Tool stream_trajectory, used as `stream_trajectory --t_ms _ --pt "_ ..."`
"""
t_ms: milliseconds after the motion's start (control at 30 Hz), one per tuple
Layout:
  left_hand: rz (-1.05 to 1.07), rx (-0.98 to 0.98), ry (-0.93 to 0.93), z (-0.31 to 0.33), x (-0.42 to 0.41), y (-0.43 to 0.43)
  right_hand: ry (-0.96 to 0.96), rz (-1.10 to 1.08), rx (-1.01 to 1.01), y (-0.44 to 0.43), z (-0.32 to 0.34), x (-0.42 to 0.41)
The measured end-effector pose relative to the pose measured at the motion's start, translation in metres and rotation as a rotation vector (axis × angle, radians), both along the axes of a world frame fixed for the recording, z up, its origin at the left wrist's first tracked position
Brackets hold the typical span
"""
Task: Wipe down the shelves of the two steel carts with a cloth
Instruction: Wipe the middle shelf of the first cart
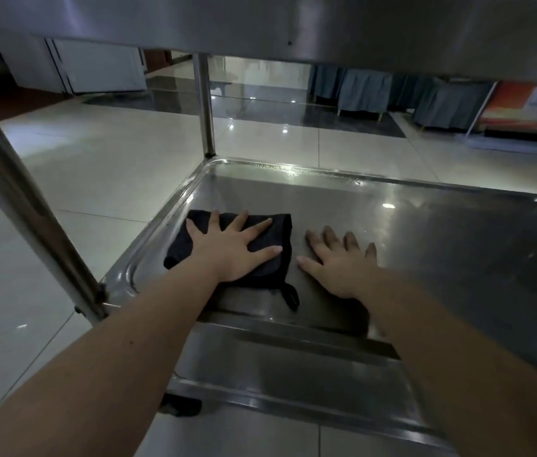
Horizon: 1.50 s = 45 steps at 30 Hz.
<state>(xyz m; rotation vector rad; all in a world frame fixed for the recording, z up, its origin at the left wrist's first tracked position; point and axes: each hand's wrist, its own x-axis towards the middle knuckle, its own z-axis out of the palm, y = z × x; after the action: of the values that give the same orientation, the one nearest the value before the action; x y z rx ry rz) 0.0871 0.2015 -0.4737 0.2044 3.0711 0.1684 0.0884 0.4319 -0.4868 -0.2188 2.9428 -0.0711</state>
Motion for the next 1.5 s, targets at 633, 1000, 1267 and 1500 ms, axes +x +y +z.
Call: stream_trajectory --t_ms 633,1000,1267,1500 --pt "-0.064 -0.013 -0.134 -0.001 0.086 -0.033 0.077 -0.142 -0.061 0.025 -0.001 0.085" --pt "-0.007 -0.106 -0.136 0.007 0.098 0.019 0.142 -0.137 -0.637 -0.058 0.022 0.08" --pt "0.081 0.37 -0.137 0.03 0.074 0.013 0.03 -0.187 -0.486 -0.021 0.026 0.059" --pt "0.184 0.276 0.092 0.031 0.074 -0.013 0.082 -0.216 -0.565 -0.037 0.032 0.061"
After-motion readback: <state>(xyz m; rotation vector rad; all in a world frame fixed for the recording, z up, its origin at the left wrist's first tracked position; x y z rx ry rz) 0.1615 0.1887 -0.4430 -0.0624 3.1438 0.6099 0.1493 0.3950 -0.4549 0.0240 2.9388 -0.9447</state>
